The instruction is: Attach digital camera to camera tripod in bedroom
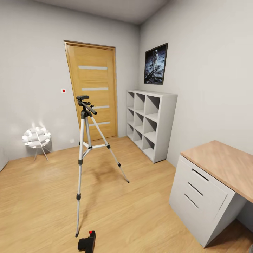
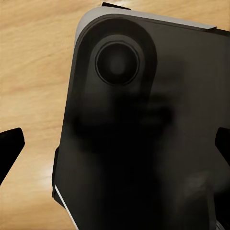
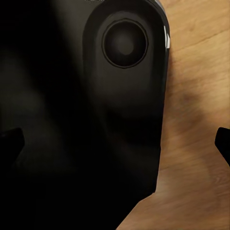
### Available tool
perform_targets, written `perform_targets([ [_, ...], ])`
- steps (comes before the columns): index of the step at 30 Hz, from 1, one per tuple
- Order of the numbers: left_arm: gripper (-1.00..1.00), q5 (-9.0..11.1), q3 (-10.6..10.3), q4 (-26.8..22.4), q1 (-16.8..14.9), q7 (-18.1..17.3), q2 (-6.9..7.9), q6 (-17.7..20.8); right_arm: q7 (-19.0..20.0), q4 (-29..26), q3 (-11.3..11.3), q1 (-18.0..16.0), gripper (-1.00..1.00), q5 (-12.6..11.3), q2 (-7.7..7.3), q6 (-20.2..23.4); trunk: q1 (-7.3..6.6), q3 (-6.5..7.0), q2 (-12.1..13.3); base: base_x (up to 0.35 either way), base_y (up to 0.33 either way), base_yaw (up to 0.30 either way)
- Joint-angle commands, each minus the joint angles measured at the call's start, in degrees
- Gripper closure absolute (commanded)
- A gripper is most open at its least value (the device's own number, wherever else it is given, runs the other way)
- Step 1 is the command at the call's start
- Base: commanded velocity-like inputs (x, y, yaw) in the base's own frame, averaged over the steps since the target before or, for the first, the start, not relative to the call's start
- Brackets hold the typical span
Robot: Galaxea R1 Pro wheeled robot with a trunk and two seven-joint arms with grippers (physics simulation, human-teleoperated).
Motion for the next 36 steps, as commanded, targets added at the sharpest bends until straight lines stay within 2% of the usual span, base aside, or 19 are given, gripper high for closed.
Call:
perform_targets([
  [1,-1.0,0.31,0.02,-0.03,0.01,0.02,0.0,-0.1,-0.01,-0.04,0.04,0.02,-1.0,0.04,0.0,-0.14,0.0,-0.04,-0.02,0.0,0.0,0.0],
  [13,-1.0,0.31,-0.04,-0.04,0.01,0.02,0.0,-0.08,-0.01,-0.04,0.08,0.02,-1.0,0.05,0.01,-0.2,0.0,-0.04,-0.02,0.07,0.0,0.0],
  [36,-1.0,0.24,-0.07,-0.01,0.01,0.01,0.0,-0.01,-0.01,-0.04,0.11,0.03,-1.0,0.05,0.04,-0.18,0.0,-0.04,-0.02,0.304,0.0,0.0],
])
